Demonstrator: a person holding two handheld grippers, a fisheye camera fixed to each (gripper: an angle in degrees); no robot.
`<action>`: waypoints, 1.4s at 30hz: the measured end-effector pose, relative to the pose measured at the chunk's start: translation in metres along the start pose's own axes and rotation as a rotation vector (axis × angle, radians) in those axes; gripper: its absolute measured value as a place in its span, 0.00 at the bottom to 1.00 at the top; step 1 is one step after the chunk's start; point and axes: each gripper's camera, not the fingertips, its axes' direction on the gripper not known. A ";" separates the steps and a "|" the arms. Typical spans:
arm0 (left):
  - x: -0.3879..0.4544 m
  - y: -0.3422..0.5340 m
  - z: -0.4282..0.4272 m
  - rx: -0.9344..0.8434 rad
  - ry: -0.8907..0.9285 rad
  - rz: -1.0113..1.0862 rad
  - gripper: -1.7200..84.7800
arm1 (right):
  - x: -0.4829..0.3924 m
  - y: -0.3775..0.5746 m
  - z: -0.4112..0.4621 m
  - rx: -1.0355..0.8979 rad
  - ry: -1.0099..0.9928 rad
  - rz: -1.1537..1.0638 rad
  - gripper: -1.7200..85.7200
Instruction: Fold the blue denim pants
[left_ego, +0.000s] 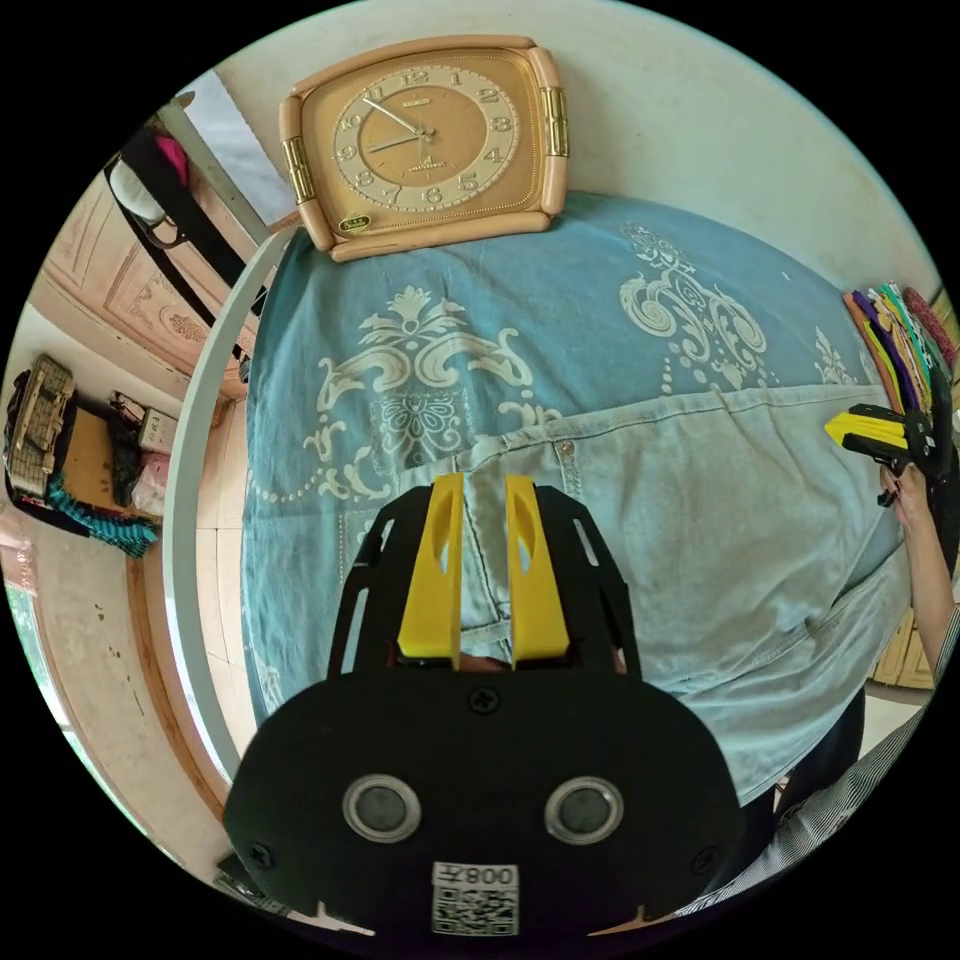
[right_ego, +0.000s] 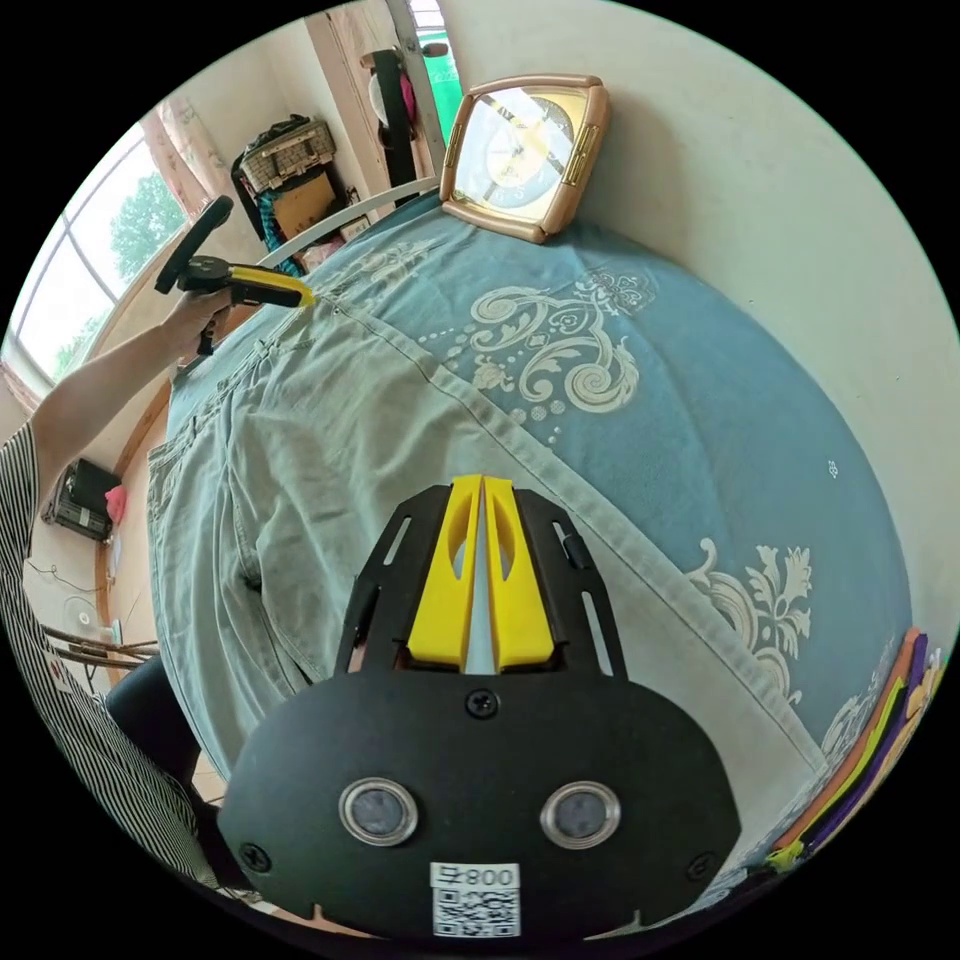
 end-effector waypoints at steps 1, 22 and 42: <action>-0.004 -0.008 0.003 0.005 -0.008 -0.002 0.12 | -0.002 -0.005 0.000 -0.001 0.001 -0.004 0.03; 0.004 -0.104 0.079 -0.337 0.046 0.319 0.13 | -0.038 -0.091 -0.031 -0.070 0.052 -0.150 0.12; 0.017 0.009 0.007 -0.196 -0.115 0.257 0.04 | -0.105 -0.105 -0.084 -0.212 0.137 -0.173 0.02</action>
